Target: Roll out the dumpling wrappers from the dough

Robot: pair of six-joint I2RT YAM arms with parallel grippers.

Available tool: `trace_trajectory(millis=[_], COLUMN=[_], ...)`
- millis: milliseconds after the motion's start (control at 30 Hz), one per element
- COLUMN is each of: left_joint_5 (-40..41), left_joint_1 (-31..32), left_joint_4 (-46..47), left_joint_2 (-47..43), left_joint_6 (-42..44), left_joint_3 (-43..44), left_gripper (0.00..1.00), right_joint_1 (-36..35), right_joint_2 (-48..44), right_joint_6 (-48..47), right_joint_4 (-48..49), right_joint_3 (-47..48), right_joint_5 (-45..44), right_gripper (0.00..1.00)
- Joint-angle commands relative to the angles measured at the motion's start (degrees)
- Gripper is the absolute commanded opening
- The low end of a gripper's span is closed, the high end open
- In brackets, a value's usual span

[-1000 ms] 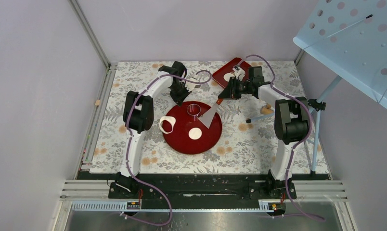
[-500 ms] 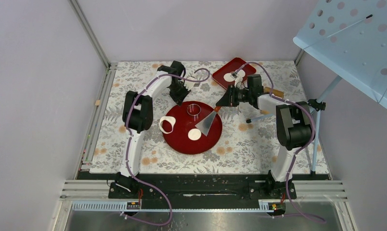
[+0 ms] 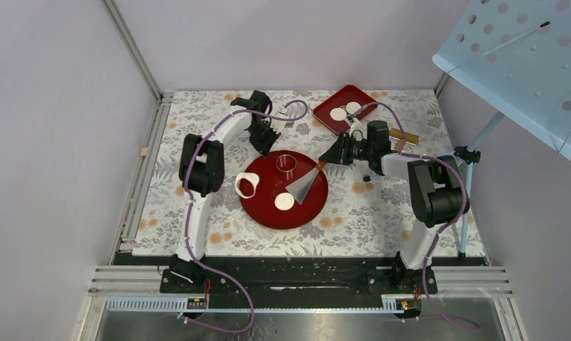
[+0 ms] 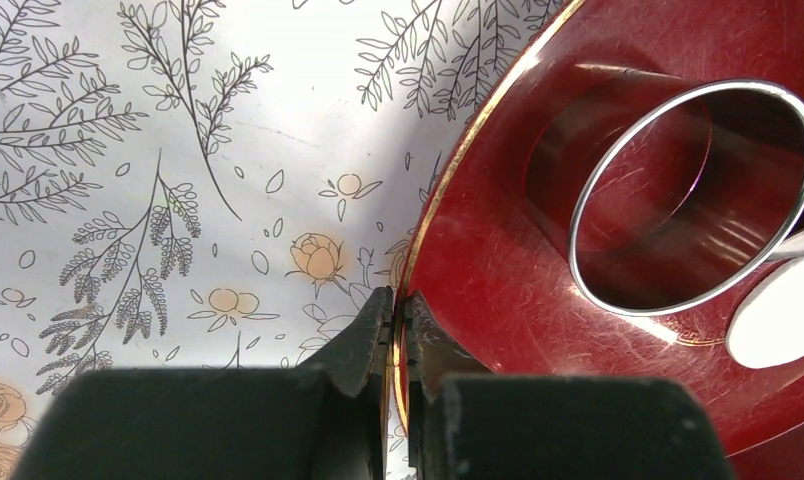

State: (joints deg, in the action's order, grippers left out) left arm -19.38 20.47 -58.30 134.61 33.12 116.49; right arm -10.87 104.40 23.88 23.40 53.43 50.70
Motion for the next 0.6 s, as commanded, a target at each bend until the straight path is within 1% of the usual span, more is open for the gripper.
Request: trace_trajectory(millis=[0,167,333,567], left_joint_5=[-5.64,-6.32,-6.47,-6.58], left_joint_1=[0.32,0.34,0.36,0.42], left_joint_4=[1.26,1.29,2.0,1.97], left_joint_2=[-5.52,-5.53,-5.7,-6.35], left_joint_6=[-2.52,-3.35,-4.76,-5.56], left_joint_3=[-0.35,-0.44,-0.71,-0.86], left_gripper=[0.0,0.0,0.0,0.0], right_joint_1=[-2.24,-3.83,-6.02,-8.75], right_joint_2=[4.06,6.18,8.24,10.14], right_joint_6=[-2.68,-1.04,0.46,-0.11], right_joint_4=[4.65,6.87,9.72,9.4], right_joint_3=[-0.98,0.77,2.27,3.88], right_joint_5=[-4.73,-2.75,1.15,5.1], right_gripper=[0.0,0.0,0.0,0.0])
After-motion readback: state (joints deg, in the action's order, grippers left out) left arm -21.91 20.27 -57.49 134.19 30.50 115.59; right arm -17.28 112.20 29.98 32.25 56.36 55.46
